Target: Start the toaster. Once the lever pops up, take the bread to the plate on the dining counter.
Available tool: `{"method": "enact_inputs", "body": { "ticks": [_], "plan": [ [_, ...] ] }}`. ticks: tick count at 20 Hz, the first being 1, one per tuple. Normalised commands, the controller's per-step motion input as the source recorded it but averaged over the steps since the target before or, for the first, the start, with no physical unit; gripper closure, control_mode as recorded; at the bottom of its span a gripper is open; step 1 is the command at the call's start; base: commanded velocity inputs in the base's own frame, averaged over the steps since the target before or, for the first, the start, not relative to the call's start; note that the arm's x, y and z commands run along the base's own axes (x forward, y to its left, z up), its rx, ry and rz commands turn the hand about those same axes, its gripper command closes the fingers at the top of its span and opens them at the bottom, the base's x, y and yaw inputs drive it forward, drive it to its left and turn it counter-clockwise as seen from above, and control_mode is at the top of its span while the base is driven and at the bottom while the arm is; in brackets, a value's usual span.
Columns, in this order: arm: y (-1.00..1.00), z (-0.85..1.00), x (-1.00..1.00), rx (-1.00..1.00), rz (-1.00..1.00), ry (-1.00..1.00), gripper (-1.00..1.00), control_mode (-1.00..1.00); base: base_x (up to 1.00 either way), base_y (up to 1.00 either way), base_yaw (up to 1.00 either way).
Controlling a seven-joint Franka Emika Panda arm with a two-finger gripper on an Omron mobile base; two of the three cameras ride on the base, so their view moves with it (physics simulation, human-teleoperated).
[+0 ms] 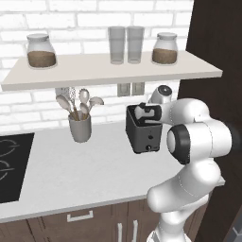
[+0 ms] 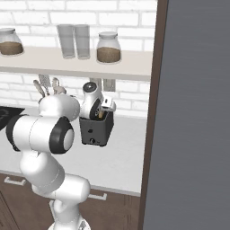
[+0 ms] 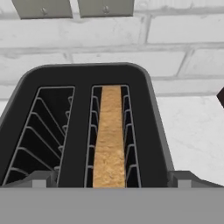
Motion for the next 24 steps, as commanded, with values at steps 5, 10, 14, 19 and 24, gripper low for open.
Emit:
{"method": "enact_inputs", "body": {
  "ticks": [5,10,14,19,24],
  "plan": [
    [0.0,0.0,0.0,0.0,0.0,-0.05,-1.0,-1.0,0.0,0.0,0.0],
    [0.0,-0.04,0.0,0.0,0.0,-0.05,-1.0,-1.0,0.0,0.0,0.0],
    [0.0,-0.03,0.0,0.0,-0.01,-0.04,1.0,-1.0,0.0,0.0,0.0],
    [0.0,-0.02,0.0,0.0,-0.02,-0.01,1.0,-1.0,0.0,0.0,0.0],
    [0.0,0.0,0.0,0.0,-0.03,0.0,1.0,-1.0,0.0,0.0,0.0]
  ]
}}
